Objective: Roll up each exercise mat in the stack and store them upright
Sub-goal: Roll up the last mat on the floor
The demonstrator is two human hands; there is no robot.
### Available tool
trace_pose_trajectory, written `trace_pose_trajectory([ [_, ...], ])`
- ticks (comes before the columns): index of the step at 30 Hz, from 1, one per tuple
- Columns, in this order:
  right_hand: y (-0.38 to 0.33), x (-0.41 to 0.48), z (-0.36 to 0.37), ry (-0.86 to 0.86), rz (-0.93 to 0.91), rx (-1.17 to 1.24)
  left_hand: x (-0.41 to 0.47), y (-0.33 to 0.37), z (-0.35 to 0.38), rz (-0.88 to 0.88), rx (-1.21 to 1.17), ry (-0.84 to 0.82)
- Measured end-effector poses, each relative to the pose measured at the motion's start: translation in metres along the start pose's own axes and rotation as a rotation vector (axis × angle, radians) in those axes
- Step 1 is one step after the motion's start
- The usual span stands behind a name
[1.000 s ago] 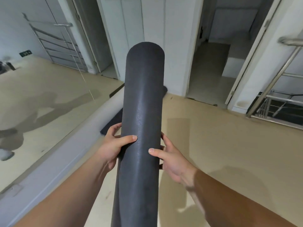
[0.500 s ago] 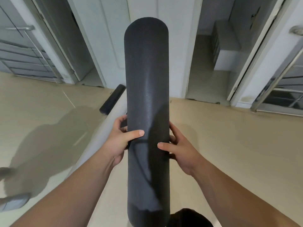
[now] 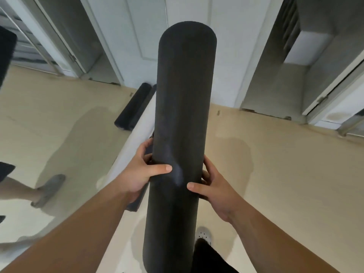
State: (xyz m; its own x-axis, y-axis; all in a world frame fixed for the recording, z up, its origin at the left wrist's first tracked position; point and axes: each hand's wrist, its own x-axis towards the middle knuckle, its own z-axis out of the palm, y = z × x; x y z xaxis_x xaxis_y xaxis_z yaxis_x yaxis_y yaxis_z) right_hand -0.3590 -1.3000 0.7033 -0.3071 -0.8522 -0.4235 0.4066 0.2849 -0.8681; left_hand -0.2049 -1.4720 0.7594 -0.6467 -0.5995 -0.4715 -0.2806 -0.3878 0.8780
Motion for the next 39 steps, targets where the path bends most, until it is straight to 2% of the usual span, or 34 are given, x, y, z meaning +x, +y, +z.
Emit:
trace_pose_trajectory([
  [6,0.076,0.138,-0.016,0.019,0.117,-0.033,0.142,-0.082,-0.064,-0.173,-0.005,-0.014],
  [14,0.298,0.318,-0.022,0.14,0.253,0.056,0.336,-0.294,-0.159,-0.376,0.03,-0.071],
  [20,0.449,0.379,-0.031,0.238,0.377,0.133,0.414,-0.44,-0.191,-0.554,0.071,-0.127],
  [24,0.513,0.402,-0.04,0.3,0.448,0.143,0.45,-0.511,-0.197,-0.622,0.101,-0.166],
  [29,0.559,0.442,-0.051,0.341,0.509,0.125,0.495,-0.57,-0.208,-0.645,0.108,-0.192],
  [33,0.582,0.479,-0.037,0.375,0.484,0.044,0.521,-0.59,-0.238,-0.649,0.12,-0.192],
  [35,0.589,0.5,-0.018,0.408,0.473,-0.068,0.526,-0.59,-0.255,-0.67,0.109,-0.127],
  [37,0.593,0.517,0.005,0.424,0.48,-0.195,0.528,-0.583,-0.261,-0.626,0.158,0.023],
  [39,0.592,0.523,0.022,0.459,0.525,-0.261,0.523,-0.574,-0.257,-0.473,0.389,0.175],
])
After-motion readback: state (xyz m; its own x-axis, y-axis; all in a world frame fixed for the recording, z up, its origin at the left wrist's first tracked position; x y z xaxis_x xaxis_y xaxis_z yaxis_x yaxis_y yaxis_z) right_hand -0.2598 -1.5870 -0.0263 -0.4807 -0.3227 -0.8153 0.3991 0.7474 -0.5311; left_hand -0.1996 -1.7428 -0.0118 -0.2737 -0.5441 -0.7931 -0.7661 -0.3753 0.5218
